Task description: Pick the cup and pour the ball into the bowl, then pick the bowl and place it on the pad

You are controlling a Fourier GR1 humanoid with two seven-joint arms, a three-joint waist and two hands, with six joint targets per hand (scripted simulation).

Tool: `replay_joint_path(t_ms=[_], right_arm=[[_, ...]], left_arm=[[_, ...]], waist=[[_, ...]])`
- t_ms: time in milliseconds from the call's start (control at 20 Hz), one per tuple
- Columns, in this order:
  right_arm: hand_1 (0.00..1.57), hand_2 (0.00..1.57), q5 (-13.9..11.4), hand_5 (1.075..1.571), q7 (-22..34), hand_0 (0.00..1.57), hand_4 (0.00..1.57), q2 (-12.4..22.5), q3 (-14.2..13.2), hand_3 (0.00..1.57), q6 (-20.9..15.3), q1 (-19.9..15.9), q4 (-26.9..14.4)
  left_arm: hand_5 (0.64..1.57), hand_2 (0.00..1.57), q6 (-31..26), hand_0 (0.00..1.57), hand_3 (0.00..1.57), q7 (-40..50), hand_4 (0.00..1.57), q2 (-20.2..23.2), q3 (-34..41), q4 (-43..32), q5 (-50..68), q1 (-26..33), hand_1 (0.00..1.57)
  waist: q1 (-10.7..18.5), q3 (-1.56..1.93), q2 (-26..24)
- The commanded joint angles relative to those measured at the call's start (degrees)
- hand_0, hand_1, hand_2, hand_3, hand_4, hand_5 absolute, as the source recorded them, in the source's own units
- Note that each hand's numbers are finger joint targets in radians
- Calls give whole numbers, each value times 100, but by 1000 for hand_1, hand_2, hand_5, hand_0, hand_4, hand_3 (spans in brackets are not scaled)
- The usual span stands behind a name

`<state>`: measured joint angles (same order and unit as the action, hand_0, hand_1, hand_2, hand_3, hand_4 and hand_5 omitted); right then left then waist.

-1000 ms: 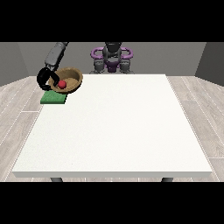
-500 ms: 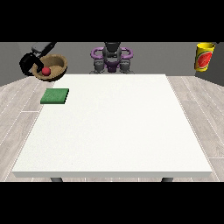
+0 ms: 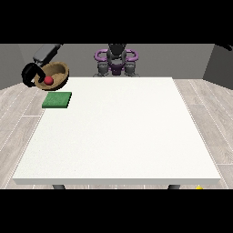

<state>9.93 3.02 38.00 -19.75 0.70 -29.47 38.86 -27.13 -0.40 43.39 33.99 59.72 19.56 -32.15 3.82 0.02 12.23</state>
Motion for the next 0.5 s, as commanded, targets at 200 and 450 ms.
replay_joint_path(t_ms=[200, 450], right_arm=[[1571, 1571, 2, 1571, -26, 1571, 1010, -574, 63, 579, -332, -302, -168], [1571, 1571, 387, 1571, -113, 1571, 710, -214, -467, 875, -137, -349, -711]], left_arm=[[1555, 0, -83, 0, 0, -317, 1204, 45, -84, -194, 9, 77, 0], [1561, 0, -34, 0, 0, 54, 1192, 330, 28, -108, 236, -70, 0]], waist=[[38, -2, 49], [2, 4, 208]])
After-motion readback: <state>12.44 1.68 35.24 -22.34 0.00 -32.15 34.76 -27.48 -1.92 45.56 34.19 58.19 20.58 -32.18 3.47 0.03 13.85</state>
